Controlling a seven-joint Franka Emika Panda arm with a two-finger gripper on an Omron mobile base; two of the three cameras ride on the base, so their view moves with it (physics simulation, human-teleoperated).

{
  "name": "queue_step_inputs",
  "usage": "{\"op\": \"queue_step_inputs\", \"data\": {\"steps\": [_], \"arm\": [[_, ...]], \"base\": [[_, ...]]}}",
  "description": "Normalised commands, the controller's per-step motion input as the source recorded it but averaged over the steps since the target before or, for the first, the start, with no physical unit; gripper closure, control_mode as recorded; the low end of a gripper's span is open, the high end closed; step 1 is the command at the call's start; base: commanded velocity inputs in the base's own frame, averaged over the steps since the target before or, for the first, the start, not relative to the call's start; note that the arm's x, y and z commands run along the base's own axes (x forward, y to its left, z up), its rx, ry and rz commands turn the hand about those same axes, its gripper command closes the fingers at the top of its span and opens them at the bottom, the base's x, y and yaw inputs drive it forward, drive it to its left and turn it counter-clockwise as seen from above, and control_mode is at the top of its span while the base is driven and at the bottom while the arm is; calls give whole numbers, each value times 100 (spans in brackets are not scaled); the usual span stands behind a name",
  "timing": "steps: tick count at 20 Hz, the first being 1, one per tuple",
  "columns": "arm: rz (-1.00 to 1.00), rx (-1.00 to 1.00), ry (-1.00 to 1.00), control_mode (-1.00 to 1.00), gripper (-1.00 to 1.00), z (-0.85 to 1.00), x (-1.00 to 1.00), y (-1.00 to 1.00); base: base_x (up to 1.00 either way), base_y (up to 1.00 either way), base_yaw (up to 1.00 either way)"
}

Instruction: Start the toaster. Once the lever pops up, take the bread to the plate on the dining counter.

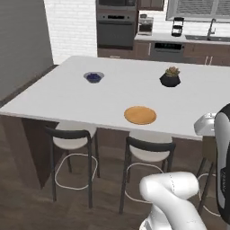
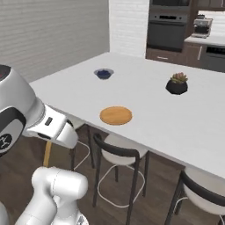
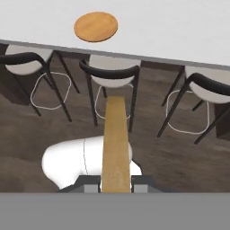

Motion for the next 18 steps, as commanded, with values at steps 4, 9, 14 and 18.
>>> {"op": "queue_step_inputs", "data": {"steps": [4, 9, 14, 18], "arm": [[0, 0, 0, 100, 100, 0, 0, 0], [0, 0, 0, 100, 100, 0, 0, 0], [0, 0, 0, 100, 100, 0, 0, 0], [-1, 0, 0, -100, 100, -1, 20, -4]], "base": [[96, 83, -55], [98, 74, -50], [100, 28, -32], [73, -3, -11]]}}
